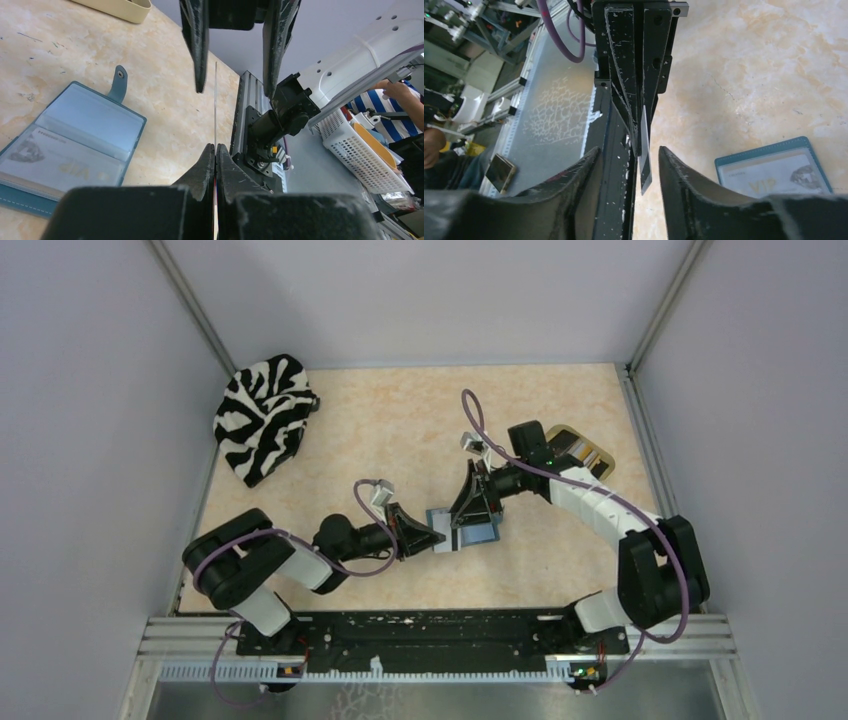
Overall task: Put the credit cards into the card holder
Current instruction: Pick up the credit card from the storage box, then insert the credit card into the card holder.
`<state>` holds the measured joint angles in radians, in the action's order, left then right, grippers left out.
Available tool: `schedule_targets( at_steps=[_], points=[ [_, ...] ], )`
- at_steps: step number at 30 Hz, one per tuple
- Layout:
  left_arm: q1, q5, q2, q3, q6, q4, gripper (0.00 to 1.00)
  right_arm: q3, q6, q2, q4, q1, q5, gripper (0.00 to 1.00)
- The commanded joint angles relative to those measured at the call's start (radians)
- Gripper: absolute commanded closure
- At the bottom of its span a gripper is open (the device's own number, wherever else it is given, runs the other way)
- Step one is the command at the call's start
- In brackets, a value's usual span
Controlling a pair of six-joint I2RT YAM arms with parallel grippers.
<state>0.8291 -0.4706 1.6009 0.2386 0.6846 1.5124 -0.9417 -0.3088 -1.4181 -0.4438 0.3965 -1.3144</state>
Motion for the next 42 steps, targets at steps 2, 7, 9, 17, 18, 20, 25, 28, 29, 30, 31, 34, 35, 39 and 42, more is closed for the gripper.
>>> schedule_targets(
  at_steps=[2, 7, 9, 17, 18, 20, 25, 28, 29, 30, 31, 34, 35, 39, 42],
  points=[
    [0.005, 0.024, 0.014, 0.030, 0.031, 0.279, 1.00, 0.032, 0.121, 0.042, 0.174, 0.004, -0.058, 0.62],
    [0.005, 0.025, -0.001, 0.031, 0.027, 0.278, 1.00, 0.014, 0.081, 0.032, 0.125, 0.005, -0.054, 0.77],
    [0.006, 0.024, -0.002, 0.030, 0.023, 0.277, 1.00, 0.011, 0.068, 0.031, 0.113, 0.005, -0.063, 0.94],
    [0.006, 0.166, -0.080, -0.070, -0.062, 0.210, 0.49, 0.003, 0.050, 0.042, 0.076, -0.029, -0.029, 1.00],
    [0.006, 0.201, -0.115, -0.092, -0.080, 0.168, 0.39, 0.013, 0.076, 0.044, 0.100, -0.044, -0.019, 1.00],
    [0.005, 0.261, -0.196, -0.124, -0.115, 0.052, 0.25, 0.050, 0.181, 0.049, 0.198, -0.081, 0.018, 1.00],
    [0.005, 0.387, -0.399, -0.108, -0.101, -0.367, 0.02, 0.139, 0.392, 0.040, 0.398, -0.169, 0.101, 1.00],
    [0.006, 0.422, -0.448, -0.100, -0.107, -0.462, 0.01, 0.196, 0.505, 0.033, 0.527, -0.218, 0.117, 1.00],
    [0.005, 0.433, -0.459, -0.105, -0.097, -0.473, 0.01, 0.211, 0.528, 0.031, 0.554, -0.231, 0.125, 1.00],
    [0.005, 0.451, -0.468, -0.112, -0.080, -0.484, 0.01, 0.225, 0.547, 0.026, 0.575, -0.243, 0.128, 1.00],
    [0.004, 0.460, -0.474, -0.124, -0.061, -0.490, 0.01, 0.237, 0.563, 0.021, 0.596, -0.252, 0.128, 1.00],
    [0.004, 0.462, -0.475, -0.144, -0.041, -0.471, 0.01, 0.258, 0.582, 0.012, 0.620, -0.271, 0.139, 1.00],
    [0.004, 0.461, -0.473, -0.145, -0.029, -0.471, 0.01, 0.262, 0.581, 0.011, 0.623, -0.276, 0.143, 1.00],
    [0.004, 0.445, -0.451, -0.142, -0.006, -0.480, 0.01, 0.277, 0.581, 0.002, 0.630, -0.284, 0.158, 1.00],
    [0.004, 0.437, -0.425, -0.139, 0.007, -0.468, 0.01, 0.284, 0.579, -0.016, 0.626, -0.289, 0.162, 1.00]
  ],
)
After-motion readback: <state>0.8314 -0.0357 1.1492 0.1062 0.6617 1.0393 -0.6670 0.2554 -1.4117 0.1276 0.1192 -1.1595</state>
